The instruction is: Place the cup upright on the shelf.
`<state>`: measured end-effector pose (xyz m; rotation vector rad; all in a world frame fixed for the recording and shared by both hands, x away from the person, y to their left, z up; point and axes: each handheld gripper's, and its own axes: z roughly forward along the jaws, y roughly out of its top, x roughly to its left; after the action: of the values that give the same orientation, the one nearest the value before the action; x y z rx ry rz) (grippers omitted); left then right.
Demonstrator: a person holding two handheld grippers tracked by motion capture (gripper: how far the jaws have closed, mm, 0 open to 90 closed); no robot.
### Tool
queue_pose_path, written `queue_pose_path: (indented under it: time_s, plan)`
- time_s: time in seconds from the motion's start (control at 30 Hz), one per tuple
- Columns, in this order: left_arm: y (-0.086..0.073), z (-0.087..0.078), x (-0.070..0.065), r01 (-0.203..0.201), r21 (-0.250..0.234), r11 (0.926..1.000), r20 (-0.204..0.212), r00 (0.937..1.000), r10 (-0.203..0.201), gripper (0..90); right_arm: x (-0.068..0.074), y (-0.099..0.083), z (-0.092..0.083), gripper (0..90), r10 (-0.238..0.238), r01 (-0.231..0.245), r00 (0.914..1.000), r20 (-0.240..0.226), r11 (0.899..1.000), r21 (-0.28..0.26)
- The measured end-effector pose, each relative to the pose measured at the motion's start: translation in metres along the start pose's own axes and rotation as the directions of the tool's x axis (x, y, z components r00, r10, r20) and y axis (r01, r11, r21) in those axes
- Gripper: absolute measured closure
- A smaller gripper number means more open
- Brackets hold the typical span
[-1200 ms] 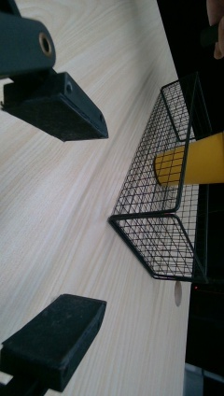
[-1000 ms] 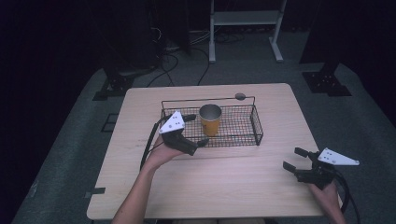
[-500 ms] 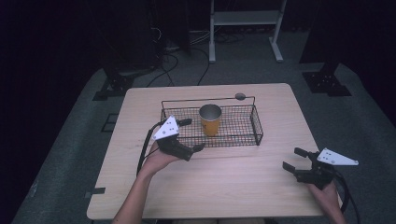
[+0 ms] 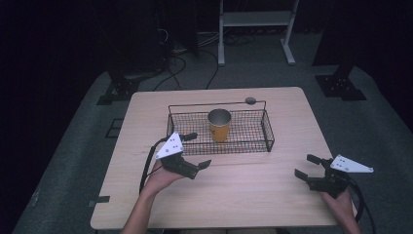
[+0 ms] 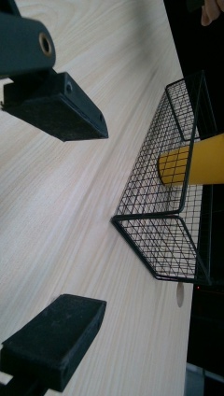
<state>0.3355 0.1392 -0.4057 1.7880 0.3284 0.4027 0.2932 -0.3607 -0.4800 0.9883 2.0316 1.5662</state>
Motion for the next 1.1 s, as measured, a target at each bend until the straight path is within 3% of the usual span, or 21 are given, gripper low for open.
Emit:
queue_pose_path:
  time_s: [0.37,0.47,0.67,1.1]
  plan:
    - [-0.009,-0.012,-0.009,0.015,-0.023,0.9996,0.006,0.9999,-0.015,0.0,0.0,0.0,0.0,13.8,0.002,-0.002,1.0,0.002,1.0,0.004]
    - [-0.011,-0.018,-0.015,0.038,-0.054,0.9978,0.038,0.9986,-0.036,0.0,0.0,0.0,0.0,13.7,0.004,-0.004,1.0,0.003,1.0,0.004]
    - [-0.02,-0.026,-0.023,0.032,-0.053,0.9981,0.026,0.9992,-0.031,0.0,0.0,0.0,0.0,13.8,0.003,-0.003,1.0,0.003,1.0,0.006]
    - [-0.046,-0.039,-0.038,0.078,-0.049,0.9958,0.004,0.997,-0.077,0.0,0.001,0.0,0.0,13.8,0.001,-0.001,1.0,0.01,1.0,0.009]
